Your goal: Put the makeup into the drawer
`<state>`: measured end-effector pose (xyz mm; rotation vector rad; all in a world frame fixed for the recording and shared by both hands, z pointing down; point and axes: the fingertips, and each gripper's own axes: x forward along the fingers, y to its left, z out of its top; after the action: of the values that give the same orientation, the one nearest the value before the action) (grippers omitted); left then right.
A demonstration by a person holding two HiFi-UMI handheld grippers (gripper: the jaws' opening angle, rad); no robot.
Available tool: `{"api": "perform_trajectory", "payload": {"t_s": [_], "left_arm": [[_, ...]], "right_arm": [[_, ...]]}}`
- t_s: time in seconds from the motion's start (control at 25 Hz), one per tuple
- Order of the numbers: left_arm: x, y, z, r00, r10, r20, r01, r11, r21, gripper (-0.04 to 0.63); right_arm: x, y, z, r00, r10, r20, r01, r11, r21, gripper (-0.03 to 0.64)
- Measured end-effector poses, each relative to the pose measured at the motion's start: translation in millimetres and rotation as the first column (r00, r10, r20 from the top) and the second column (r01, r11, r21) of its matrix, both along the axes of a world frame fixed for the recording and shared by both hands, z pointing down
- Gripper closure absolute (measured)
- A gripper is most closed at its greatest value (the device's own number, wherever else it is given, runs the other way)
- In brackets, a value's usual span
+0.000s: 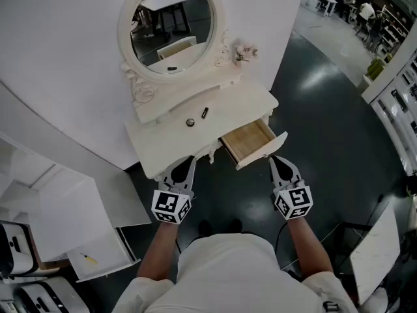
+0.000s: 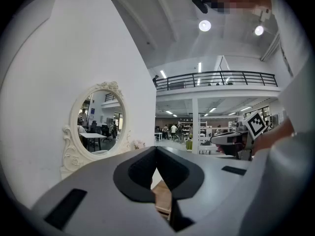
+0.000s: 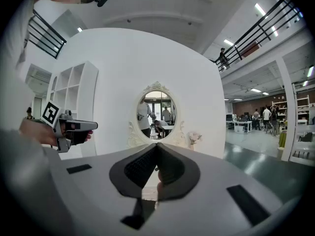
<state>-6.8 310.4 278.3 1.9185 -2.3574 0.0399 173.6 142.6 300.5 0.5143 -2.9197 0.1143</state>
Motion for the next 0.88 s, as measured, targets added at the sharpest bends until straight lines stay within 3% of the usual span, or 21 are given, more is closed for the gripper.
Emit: {"api": "perform_trajectory", "payload": {"t_s": [0.6,0.88], "left_arm": [[-5,0,0,1.0,0.009,-0.008,-0.009,1.0,0.002,0.58],[-14,4,5,1.0,0.019,-0.013,-0.019,1.0,0.0,0.58]], "right_arm": [[-7,1,-1,1.0,0.01,0.012,-0.009,0.999,-0.032,0.592],[-15,9,-1,1.0,0.009,0.007,-0.009,1.0,0.006,0.594]]}}
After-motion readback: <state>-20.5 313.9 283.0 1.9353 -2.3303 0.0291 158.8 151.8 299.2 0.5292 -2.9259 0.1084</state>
